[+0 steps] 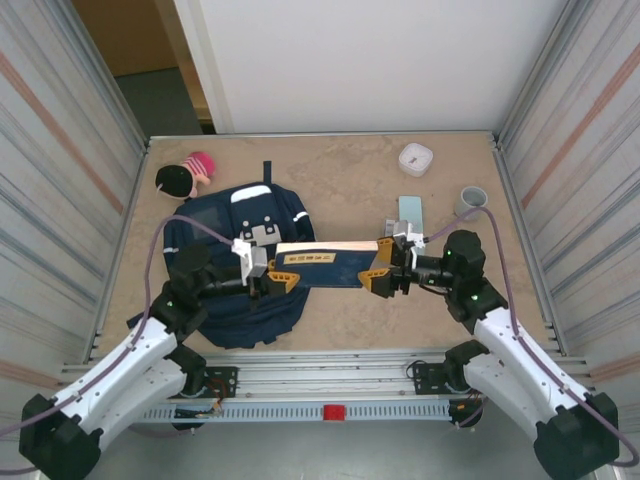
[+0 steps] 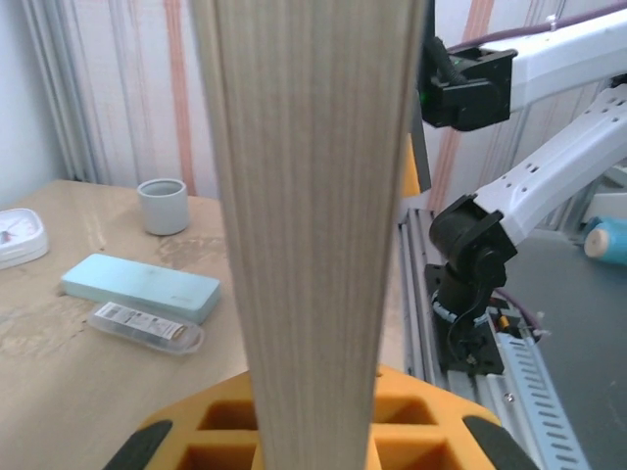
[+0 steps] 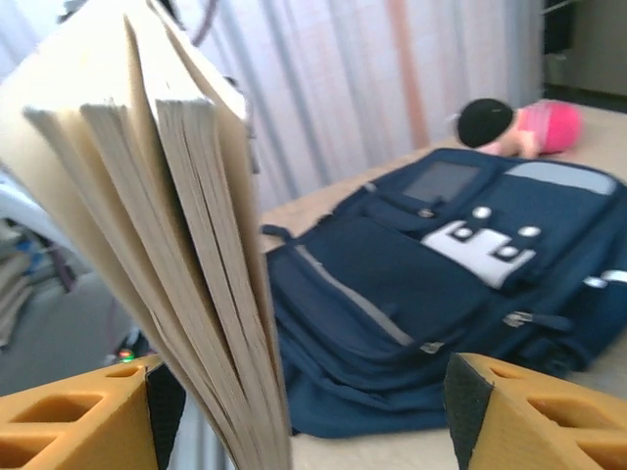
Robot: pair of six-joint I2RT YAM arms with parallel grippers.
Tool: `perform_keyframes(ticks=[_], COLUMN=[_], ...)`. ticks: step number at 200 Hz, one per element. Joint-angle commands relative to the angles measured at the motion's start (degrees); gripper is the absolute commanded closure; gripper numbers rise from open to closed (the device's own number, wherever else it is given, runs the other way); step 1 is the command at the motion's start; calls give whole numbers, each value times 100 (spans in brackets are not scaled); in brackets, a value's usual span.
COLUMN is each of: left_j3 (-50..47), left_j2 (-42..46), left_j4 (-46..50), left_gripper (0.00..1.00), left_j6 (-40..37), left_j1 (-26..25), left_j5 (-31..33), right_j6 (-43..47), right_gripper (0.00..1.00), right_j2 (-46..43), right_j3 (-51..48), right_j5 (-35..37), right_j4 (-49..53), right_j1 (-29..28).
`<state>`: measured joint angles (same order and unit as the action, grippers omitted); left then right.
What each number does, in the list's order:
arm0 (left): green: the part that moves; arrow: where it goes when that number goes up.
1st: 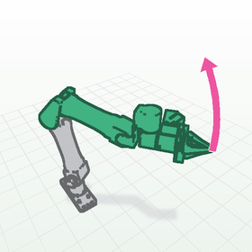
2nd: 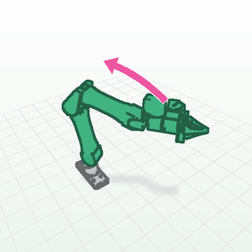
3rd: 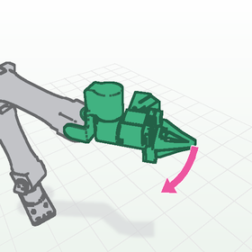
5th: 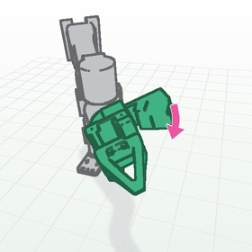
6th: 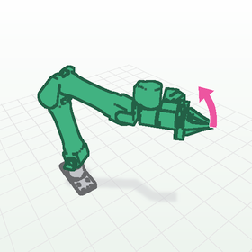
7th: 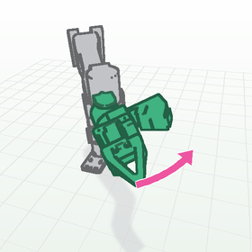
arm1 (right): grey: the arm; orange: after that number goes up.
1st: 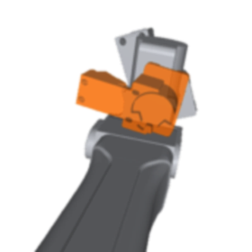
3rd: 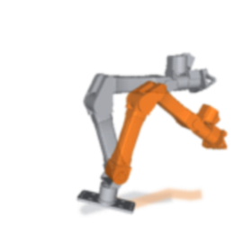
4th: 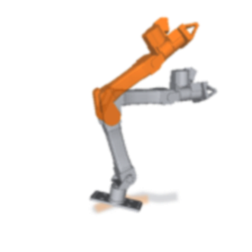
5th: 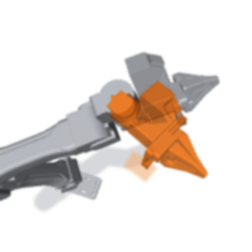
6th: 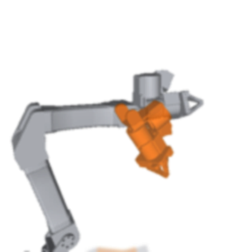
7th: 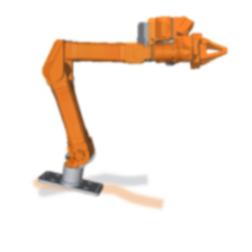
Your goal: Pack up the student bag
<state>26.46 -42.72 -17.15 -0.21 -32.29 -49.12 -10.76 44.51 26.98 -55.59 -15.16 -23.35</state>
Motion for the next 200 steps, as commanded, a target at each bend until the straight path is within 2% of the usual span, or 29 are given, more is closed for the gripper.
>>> perform_keyframes(ticks=[1, 22, 41, 48, 52, 59, 71, 81, 115, 145, 159, 173, 200], left_j3=[72, 146, 254, 305, 341, 414, 639, 890, 1768, 2261, 2268, 2169, 1974], left_j2=[-210, -444, -617, -632, -618, -559, -375, -180, 33, -431, -769, -1117, -1830], left_j4=[-739, -745, -814, -697, -573, -234, 691, 1607, 4429, 6288, 6771, 6857, 6127], left_gripper=[96, 95, 92, 89, 86, 74, 50, 40, 36, 33, 29, 29, 23], left_j6=[452, 451, 502, 439, 364, 178, -265, -716, -2314, -3170, -3393, -3441, -3245], left_j1=[30, 26, 21, 25, 30, 17, 6, -37, -506, -1151, -1354, -1367, -1367], left_j5=[-244, -132, -296, -280, -235, -28, 585, 1310, 3601, 4894, 5342, 5546, 5992], right_j6=[-436, -365, -366, -345, -312, -257, -271, -373, -827, -868, -882, -883, -798], right_gripper=[31, 37, 58, 72, 84, 100, 100, 100, 100, 100, 100, 100, 100], right_j2=[172, 317, 458, 485, 492, 490, 434, 310, -345, -556, -525, -491, -536], right_j3=[203, 311, 424, 497, 541, 606, 630, 546, -65, -386, -436, -463, -465], right_j5=[-652, -805, -795, -703, -616, -413, -49, 237, 1740, 2210, 2147, 2071, 2027], right_j4=[-856, -888, -862, -774, -658, -451, -238, -269, -462, -434, -413, -383, -257], right_j1=[-231, -350, -346, -337, -328, -275, -78, 135, 784, 868, 863, 859, 824])
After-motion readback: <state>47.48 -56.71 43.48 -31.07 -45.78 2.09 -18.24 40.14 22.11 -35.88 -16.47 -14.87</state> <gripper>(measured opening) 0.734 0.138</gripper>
